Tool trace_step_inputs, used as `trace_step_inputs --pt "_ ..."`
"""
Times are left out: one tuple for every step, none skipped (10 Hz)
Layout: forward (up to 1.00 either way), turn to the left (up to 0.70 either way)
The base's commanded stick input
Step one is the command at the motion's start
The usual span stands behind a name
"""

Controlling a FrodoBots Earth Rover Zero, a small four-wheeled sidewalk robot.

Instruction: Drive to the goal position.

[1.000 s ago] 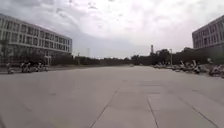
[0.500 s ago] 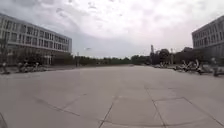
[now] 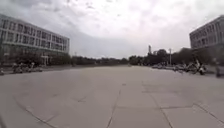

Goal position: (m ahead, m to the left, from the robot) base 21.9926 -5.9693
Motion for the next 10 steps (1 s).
trace_step_inputs --pt "0.7 0.0" --pt "0.7 0.0" --pt "0.7 0.0" --pt "0.7 0.0" --pt "0.7 0.0" --pt "0.7 0.0" --pt "0.7 0.0" --pt "0.7 0.0" --pt "0.7 0.0" --pt "0.7 0.0"
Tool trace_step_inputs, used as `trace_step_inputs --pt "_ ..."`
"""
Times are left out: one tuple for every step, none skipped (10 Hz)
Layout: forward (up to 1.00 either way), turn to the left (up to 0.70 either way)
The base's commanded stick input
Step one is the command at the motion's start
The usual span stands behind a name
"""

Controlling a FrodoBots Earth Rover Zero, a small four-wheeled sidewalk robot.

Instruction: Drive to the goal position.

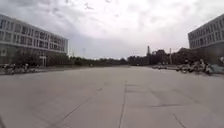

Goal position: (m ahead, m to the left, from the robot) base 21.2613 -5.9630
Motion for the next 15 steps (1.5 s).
trace_step_inputs --pt "0.7 0.0" --pt "0.7 0.0" --pt "0.7 0.0" --pt "0.7 0.0" --pt "0.7 0.0" --pt "0.7 0.0" --pt "0.7 0.0" --pt "0.7 0.0" --pt "0.7 0.0" --pt "0.7 0.0" --pt "0.7 0.0" --pt "0.7 0.0" --pt "0.7 0.0" --pt "0.7 0.0" --pt "0.7 -0.09"
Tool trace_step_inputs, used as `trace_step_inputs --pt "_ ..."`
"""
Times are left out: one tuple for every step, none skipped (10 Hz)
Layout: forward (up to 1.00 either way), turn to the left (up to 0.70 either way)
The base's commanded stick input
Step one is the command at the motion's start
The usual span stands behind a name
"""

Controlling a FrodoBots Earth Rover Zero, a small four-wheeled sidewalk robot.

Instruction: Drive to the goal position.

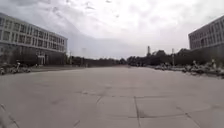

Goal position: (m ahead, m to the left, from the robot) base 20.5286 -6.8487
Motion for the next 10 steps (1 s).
trace_step_inputs --pt "0.7 -0.07" --pt "0.7 -0.01" --pt "0.7 0.0" --pt "0.7 0.0" --pt "0.7 0.0" --pt "0.7 0.0" --pt "0.7 -0.04" --pt "0.7 -0.15" --pt "0.7 -0.07" --pt "0.7 0.0"
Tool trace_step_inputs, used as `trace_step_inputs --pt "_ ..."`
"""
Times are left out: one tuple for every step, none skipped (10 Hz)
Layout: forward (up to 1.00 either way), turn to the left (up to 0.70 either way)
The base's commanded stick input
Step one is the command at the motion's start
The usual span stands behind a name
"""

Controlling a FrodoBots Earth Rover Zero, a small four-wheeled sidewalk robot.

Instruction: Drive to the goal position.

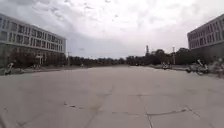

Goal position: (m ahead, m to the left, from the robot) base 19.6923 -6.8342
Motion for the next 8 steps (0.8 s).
trace_step_inputs --pt "0.7 0.0" --pt "0.7 0.0" --pt "0.7 0.0" --pt "0.7 0.0" --pt "0.7 0.0" --pt "0.7 0.0" --pt "0.7 0.0" --pt "0.7 0.0"
